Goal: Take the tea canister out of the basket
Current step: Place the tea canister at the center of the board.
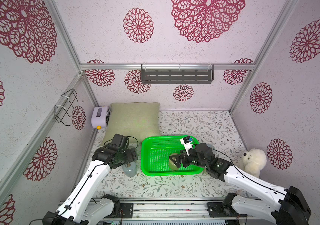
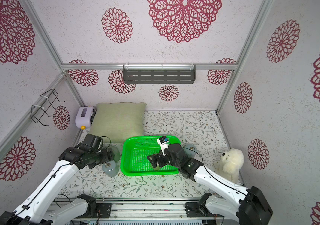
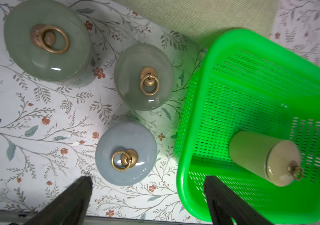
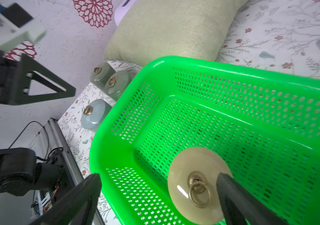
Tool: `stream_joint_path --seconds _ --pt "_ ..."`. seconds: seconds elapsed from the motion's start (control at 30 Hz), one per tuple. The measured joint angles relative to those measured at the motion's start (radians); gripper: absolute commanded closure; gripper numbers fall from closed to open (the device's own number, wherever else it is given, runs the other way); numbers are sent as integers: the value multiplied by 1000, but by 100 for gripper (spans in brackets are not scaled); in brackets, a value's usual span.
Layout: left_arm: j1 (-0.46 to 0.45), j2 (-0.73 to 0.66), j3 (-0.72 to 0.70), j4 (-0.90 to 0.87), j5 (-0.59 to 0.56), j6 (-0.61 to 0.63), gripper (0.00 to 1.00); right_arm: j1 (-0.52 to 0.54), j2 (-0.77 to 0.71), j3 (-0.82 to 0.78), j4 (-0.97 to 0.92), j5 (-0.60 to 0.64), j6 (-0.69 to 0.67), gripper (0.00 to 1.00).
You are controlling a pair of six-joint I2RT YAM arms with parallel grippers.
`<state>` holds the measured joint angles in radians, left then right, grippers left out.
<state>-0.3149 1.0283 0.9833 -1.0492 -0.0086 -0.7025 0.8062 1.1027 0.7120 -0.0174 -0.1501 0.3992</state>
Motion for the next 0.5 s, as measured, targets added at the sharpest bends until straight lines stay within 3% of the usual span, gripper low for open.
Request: stream_joint_path --seconds 0.5 --pt "-295 -57 -105 277 26 -26 3 3 209 221 -331 112 -26 1"
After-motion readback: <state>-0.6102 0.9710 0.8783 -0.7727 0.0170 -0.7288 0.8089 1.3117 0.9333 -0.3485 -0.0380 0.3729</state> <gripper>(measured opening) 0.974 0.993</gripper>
